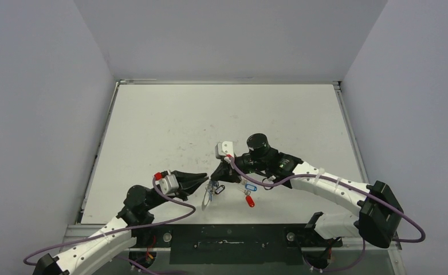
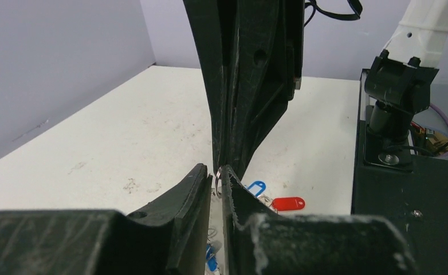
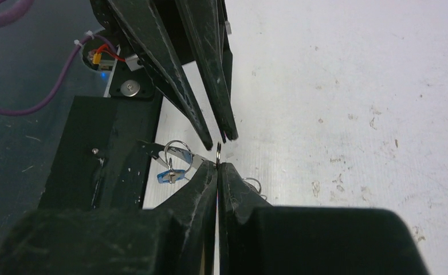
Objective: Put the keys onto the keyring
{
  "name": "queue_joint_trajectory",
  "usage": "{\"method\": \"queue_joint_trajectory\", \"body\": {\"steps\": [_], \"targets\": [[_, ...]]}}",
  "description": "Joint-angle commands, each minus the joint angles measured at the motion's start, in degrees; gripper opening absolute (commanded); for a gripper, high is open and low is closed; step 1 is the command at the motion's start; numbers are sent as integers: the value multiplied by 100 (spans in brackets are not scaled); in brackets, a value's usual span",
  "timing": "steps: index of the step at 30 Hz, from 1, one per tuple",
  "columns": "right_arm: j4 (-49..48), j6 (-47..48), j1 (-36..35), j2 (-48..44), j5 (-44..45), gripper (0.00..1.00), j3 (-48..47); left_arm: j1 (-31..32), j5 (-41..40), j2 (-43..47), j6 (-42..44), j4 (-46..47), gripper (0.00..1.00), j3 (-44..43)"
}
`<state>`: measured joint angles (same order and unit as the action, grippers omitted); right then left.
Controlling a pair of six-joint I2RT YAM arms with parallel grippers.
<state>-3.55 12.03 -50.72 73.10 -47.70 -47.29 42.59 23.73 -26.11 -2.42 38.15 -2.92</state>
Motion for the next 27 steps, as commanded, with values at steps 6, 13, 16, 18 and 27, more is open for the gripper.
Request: {"method": "queue_joint_trajectory", "body": {"steps": [6,13,16,18,27], "targets": [[1575,370,8,-117,445,0,-914,-9,50,383,479,-1472,27,-890],[3429,417,-92,490,926,0,-2202,-13,236,77,1193,-3496,39,-1796],[4373,453,-166,869,1125,0,-2934,-6,242,-229,1576,-4270,43,-2225],[4893,416,-232,1149,1279,0,-3355,-13,330,-436,1732,-4463,45,-2387],[6261,570,-601,2049,1826,0,-4572,-13,466,-573,1852,-4180,44,-2472]]}}
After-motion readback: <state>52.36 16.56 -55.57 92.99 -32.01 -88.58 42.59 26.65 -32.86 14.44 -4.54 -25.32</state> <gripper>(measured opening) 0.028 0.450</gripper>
